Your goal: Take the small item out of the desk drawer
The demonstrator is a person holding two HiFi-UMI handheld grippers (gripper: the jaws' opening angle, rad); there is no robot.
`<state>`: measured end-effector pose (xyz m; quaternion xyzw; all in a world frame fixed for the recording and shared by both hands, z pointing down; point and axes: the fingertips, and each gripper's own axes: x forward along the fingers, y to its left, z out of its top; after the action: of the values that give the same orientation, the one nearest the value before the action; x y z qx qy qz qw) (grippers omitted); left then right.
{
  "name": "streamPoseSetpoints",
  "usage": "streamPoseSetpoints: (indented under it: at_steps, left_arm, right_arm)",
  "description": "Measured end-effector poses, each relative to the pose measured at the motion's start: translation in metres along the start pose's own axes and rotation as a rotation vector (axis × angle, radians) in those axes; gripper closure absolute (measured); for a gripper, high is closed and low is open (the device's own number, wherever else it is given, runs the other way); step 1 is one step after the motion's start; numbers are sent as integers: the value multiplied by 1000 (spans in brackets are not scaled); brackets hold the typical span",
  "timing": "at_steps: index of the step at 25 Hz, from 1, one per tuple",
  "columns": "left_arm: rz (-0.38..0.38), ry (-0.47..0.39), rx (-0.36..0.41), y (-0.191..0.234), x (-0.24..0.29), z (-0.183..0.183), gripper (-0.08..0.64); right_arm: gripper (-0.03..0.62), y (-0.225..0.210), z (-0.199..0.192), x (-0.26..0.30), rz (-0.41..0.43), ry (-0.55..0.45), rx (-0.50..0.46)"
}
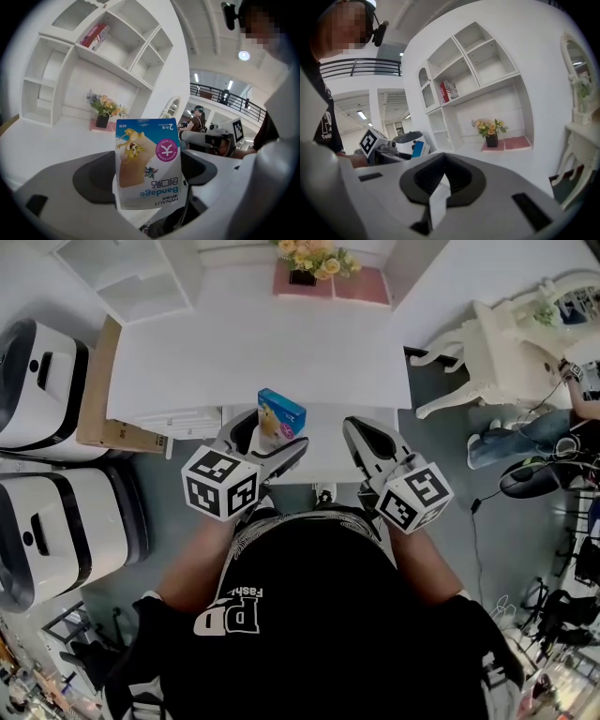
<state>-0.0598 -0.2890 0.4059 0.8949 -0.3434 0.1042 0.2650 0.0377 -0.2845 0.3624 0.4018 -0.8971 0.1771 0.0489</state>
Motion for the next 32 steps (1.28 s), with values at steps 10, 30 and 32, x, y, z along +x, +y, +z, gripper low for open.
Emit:
streamPoseSetpoints:
  at_steps: [10, 30, 32]
  left_arm:
    - [-19, -55, 38, 6, -38, 14, 138]
    - [-56, -91, 82, -10, -84, -5, 138]
    - [-43, -102, 73, -17, -86, -7, 138]
  right_arm:
    - [583, 23, -2, 8, -49, -23, -4]
    - [583, 65, -20, -7, -86, -44, -26]
    - [583, 67, -19, -12, -66, -43, -37]
